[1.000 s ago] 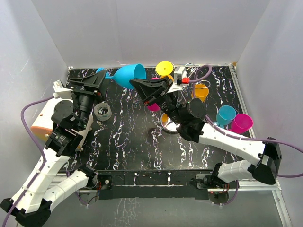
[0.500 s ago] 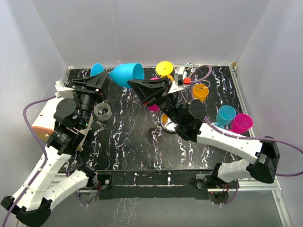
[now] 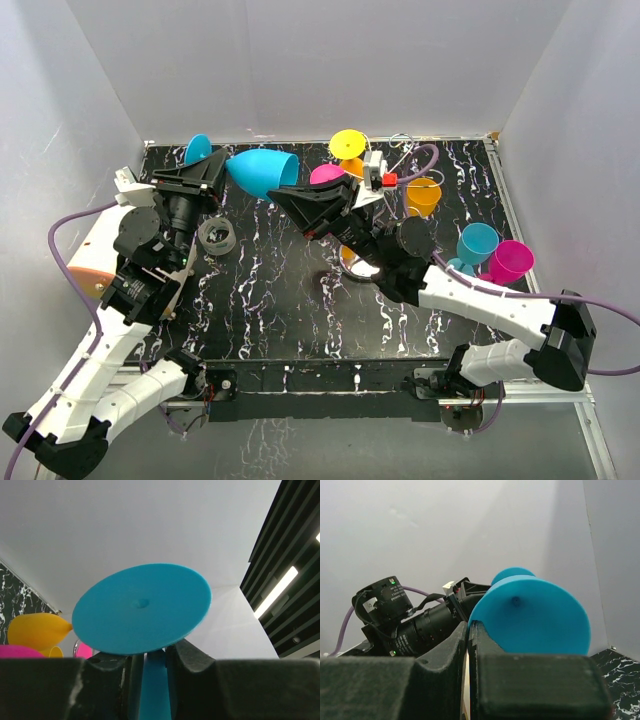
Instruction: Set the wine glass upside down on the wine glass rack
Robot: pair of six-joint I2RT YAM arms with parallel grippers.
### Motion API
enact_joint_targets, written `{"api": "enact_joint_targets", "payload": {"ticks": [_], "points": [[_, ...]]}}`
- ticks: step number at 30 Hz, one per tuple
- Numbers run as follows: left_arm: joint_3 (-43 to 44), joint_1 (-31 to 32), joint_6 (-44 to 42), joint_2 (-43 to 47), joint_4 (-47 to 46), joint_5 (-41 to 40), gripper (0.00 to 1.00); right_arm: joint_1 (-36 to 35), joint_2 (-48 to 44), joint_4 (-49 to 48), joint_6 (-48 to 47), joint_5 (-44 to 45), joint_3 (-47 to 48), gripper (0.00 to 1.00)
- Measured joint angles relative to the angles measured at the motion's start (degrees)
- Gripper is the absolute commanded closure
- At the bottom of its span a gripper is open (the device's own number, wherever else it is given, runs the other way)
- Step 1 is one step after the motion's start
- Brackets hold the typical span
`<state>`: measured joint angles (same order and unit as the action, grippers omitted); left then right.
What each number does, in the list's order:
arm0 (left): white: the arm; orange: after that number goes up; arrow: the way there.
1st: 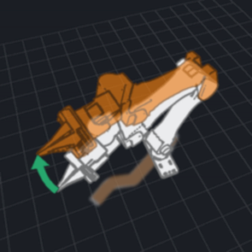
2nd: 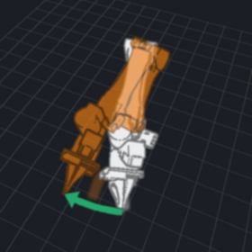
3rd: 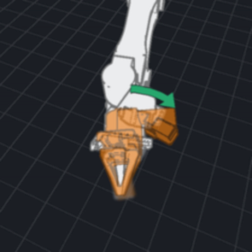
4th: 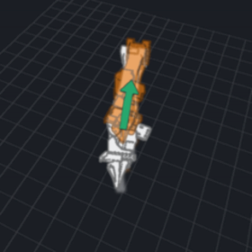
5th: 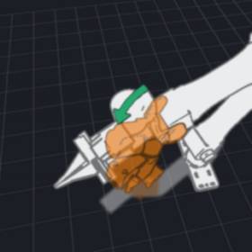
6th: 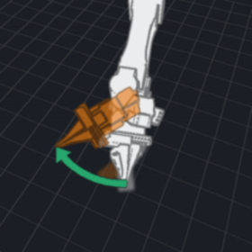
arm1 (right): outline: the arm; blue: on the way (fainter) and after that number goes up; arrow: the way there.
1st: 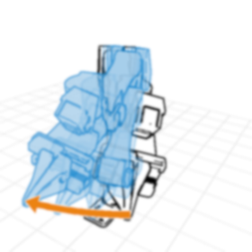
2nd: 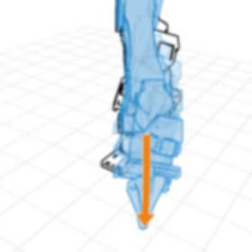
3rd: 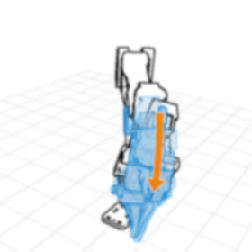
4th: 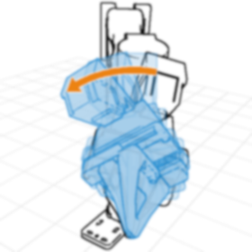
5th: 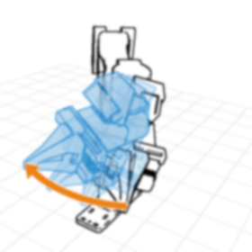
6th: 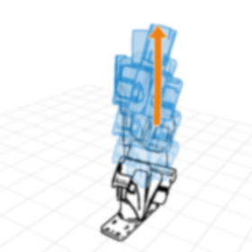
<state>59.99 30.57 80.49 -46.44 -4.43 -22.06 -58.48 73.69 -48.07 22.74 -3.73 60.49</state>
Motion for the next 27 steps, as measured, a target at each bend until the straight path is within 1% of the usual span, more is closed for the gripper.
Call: {"api": "enact_joint_targets", "payload": {"ticks": [2,3,7,9,14,17,21,24,27], "points": [[0.0,0.0,0.1,0.0,-0.9,-0.2,0.97,0.0,-0.5,0.3,0.1,-0.4,-0.5,1.00],[0.0,0.0,0.1,0.0,-1.7,-0.3,1.00,0.1,-0.7,0.6,0.2,-0.5,-0.8,1.00],[0.0,0.0,-0.5,0.4,-2.6,-0.4,1.00,0.1,-1.3,0.8,0.6,-0.5,-1.5,1.00],[0.0,0.1,-1.0,0.4,-2.9,-0.2,1.00,0.1,-1.7,1.3,1.1,0.0,-1.6,0.91],[0.0,0.1,-3.5,0.2,-3.2,-1.5,1.00,0.0,-3.6,4.1,2.6,1.6,-2.2,0.58],[0.0,0.1,-6.1,0.2,-3.3,-2.8,1.00,0.0,-5.7,6.3,2.9,3.2,-2.2,0.48],[0.0,0.1,-14.4,0.3,-4.8,-2.4,1.00,0.0,-10.7,11.2,2.4,6.7,-3.6,0.46],[0.7,0.0,-23.7,0.0,-4.9,1.3,1.00,0.0,-14.7,16.4,2.2,9.2,-5.1,0.44],[2.7,0.0,-33.2,-1.0,-3.5,6.9,1.00,0.0,-18.3,23.1,2.2,11.1,-5.6,0.42]]}}
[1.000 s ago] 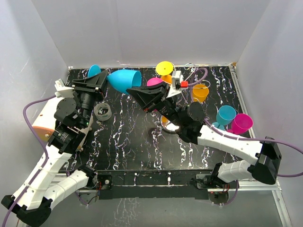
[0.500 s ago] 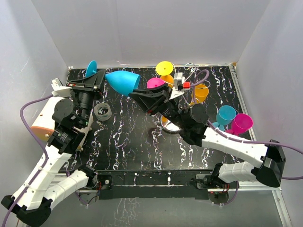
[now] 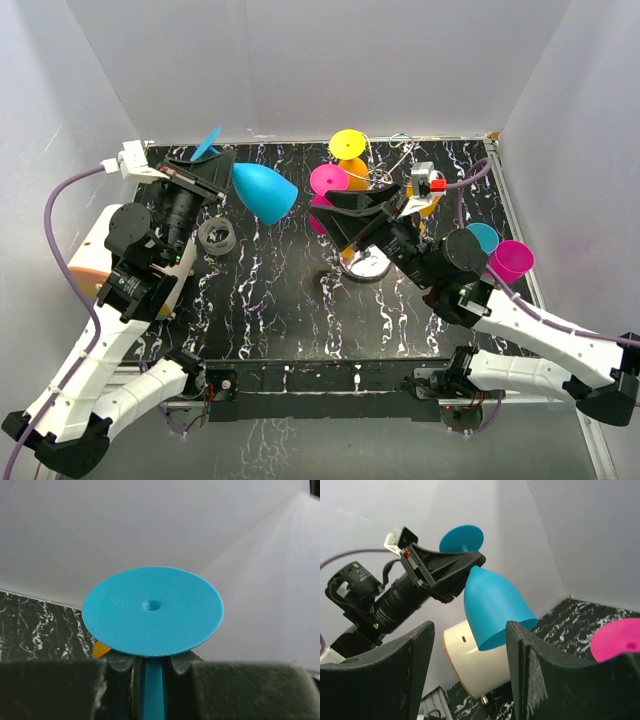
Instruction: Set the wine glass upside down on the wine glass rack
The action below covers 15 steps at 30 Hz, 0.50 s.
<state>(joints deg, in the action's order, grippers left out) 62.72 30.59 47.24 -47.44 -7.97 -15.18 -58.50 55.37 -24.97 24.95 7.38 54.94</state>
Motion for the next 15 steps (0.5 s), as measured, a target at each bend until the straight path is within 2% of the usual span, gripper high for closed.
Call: {"api": "enact_joint_targets", "payload": {"ticks": [3,8,15], "points": [[0.8,0.0,-9.1,-0.3,1.3,6.4,1.00,0.0,-2.2,6.9,0.4,0.4,0.8,0.41],[0.1,0.0,-23.3,0.8,2.4,17.6,1.00,0.0,-2.4,18.9,2.0,-0.2,7.7,0.40],[-0.7,0.0,-36.9,1.7,3.7,34.1,1.00,0.0,-1.8,25.0,6.9,-2.6,13.0,0.40]]}}
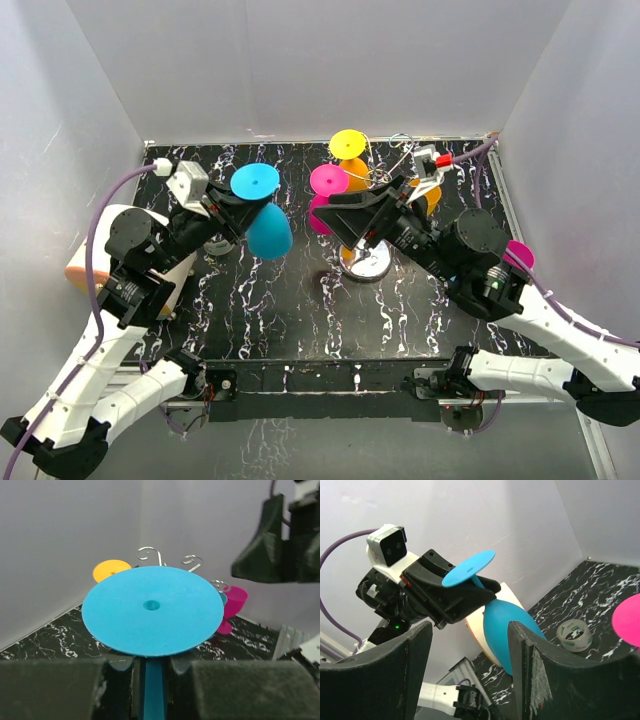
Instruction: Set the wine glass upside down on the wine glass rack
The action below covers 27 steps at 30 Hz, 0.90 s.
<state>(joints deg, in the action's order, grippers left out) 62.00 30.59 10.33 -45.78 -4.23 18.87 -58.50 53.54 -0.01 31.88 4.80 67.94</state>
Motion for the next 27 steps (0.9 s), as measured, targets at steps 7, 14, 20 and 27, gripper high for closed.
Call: {"api": "enact_joint_targets", "payload": {"ticks": [7,14,20,27], "points": [[-1.3,0.0,-5.9,-1.0,0.0,12.8,1.00,0.0,3.2,2.9,7.8,0.5,1.2,0.40],[-1.5,0.0,-6.3,-4.2,-0.9,22.9,1.00,0.0,3.3,3.1,16.3,3.5,0.0,0.41],[-1.5,0.0,-6.3,-6.3,-0.8,27.6,1.00,0.0,3.7,4.4,20.1,4.7,-0.3,0.48],[-1.5,0.0,-5.8,-6.8,-1.0,30.6,1.00,0.0,3.7,6.0,22.9,5.0,-1.1,0.55]]}}
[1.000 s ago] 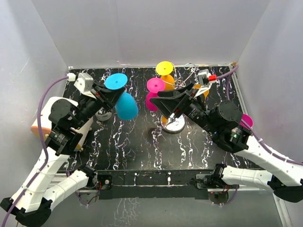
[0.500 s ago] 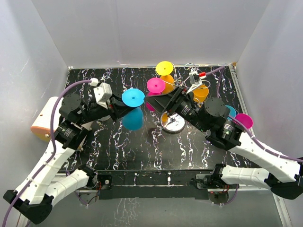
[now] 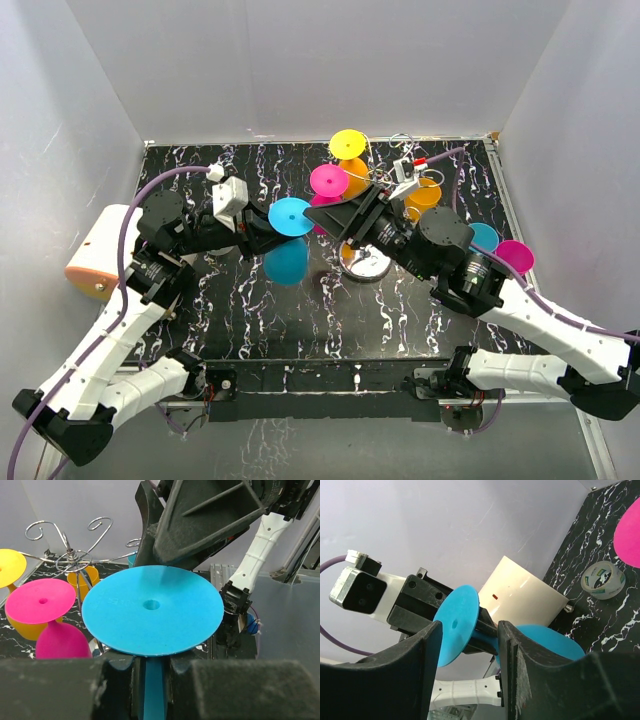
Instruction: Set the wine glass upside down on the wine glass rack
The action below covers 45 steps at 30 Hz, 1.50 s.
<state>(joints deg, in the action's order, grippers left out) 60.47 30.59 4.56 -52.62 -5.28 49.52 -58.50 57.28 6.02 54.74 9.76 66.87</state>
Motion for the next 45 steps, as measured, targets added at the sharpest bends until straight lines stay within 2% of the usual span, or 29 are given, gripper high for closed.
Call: {"api": "enact_joint_targets", "payload": {"ticks": [15,17,18,25,27,34,36,40,45], "points": [[0.0,-0.1,-0.2,-0.2,-0.9,1.8,1.00,0.0,0.8,-3.7,6.7,-2.2,-2.0,0.87],[0.0,-0.1,-0.9,-0.2,0.0,1.9,1.00,0.0,0.8,-4.7,8.5,-2.4,-3.0,0.96],[0.0,-0.2,-1.2,-0.2,0.2,1.9,0.97,0.1,0.8,-5.0,9.4,-2.4,-3.3,1.00],[-0.1,-0.5,-1.9,0.6,1.1,0.4,0.51,0.1,0.8,-6.3,13.4,-3.2,-3.7,1.00],[-0.5,-0.4,-1.1,1.2,2.4,-0.3,0.45,0.1,0.8,-6.3,13.6,-3.3,-3.8,1.00],[-6.3,-0.4,5.6,7.9,6.6,-3.3,0.29,-0.3,0.9,-4.6,14.3,-3.3,-6.0,1.00],[-8.3,-0.4,9.0,11.2,7.0,-4.5,0.28,-0.3,0.9,-4.3,14.3,-3.3,-6.3,1.00],[-10.0,-0.3,19.7,16.3,6.6,-8.7,0.27,-0.3,0.9,-4.6,14.2,-2.8,-6.4,1.00],[-9.9,-0.3,35.5,17.8,7.0,-19.3,0.28,-0.3,0.8,-4.6,14.1,-2.8,-6.5,1.00]]}}
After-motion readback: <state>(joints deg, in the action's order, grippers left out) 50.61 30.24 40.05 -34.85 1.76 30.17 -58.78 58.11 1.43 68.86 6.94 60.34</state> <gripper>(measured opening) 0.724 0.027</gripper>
